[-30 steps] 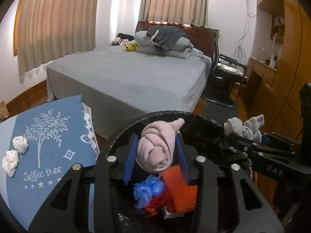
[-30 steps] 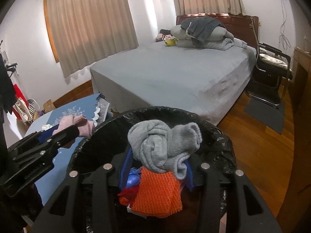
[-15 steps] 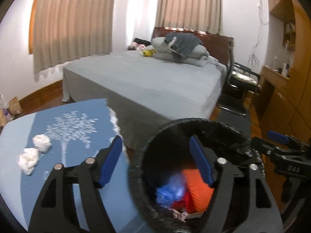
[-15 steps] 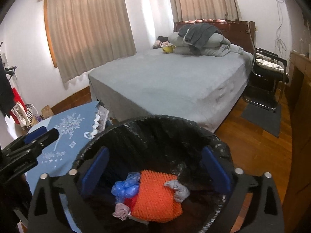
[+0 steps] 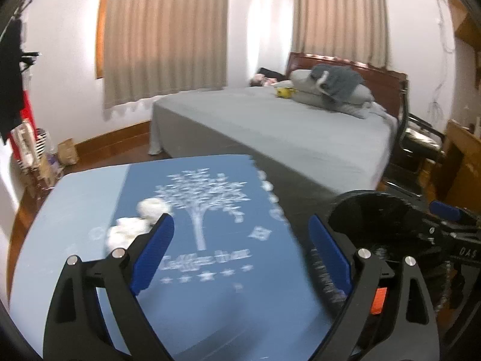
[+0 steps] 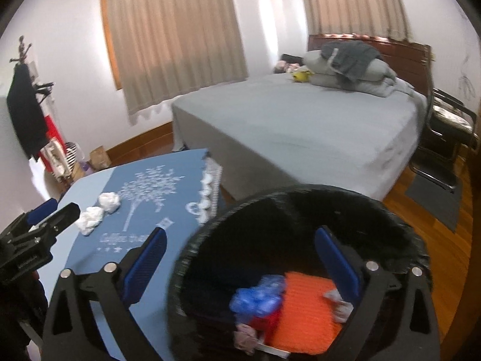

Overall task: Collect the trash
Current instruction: 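Move both tools to the white tissues and close the left tool on one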

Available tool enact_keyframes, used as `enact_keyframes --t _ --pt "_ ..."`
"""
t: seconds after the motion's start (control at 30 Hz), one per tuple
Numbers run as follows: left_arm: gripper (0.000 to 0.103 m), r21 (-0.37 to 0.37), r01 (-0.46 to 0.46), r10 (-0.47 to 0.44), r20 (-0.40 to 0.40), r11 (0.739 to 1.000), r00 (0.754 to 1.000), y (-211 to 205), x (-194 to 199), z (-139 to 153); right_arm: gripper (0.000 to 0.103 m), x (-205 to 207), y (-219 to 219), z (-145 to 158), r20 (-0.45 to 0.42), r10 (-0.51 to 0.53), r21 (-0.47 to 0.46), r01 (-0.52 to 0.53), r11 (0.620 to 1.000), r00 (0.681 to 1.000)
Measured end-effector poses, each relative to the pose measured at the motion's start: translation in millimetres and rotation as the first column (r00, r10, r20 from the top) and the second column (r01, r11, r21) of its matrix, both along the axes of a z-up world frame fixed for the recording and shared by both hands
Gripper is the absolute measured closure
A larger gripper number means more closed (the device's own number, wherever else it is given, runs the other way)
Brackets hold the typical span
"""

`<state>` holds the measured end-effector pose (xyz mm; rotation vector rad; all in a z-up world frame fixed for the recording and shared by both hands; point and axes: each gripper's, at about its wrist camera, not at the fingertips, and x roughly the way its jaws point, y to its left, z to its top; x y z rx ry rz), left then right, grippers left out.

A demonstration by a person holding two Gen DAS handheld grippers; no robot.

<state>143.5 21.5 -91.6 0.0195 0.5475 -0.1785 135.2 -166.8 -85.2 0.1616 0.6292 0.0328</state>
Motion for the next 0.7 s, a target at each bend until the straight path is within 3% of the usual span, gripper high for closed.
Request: enact_keyframes --t 0.47,0.7 --pt "0.014 0.042 -0.188 0.189 -0.028 0.981 0.981 108 24 -20 0.006 49 100 -10 0.004 0.149 -0.019 -0.149 0.989 0.989" --pt "0.014 0.064 -0.22 0.224 -0.084 0.974 0.971 136 54 -44 0.006 77 132 -25 -0.022 0.179 -0.023 -0.179 0.984 0.984"
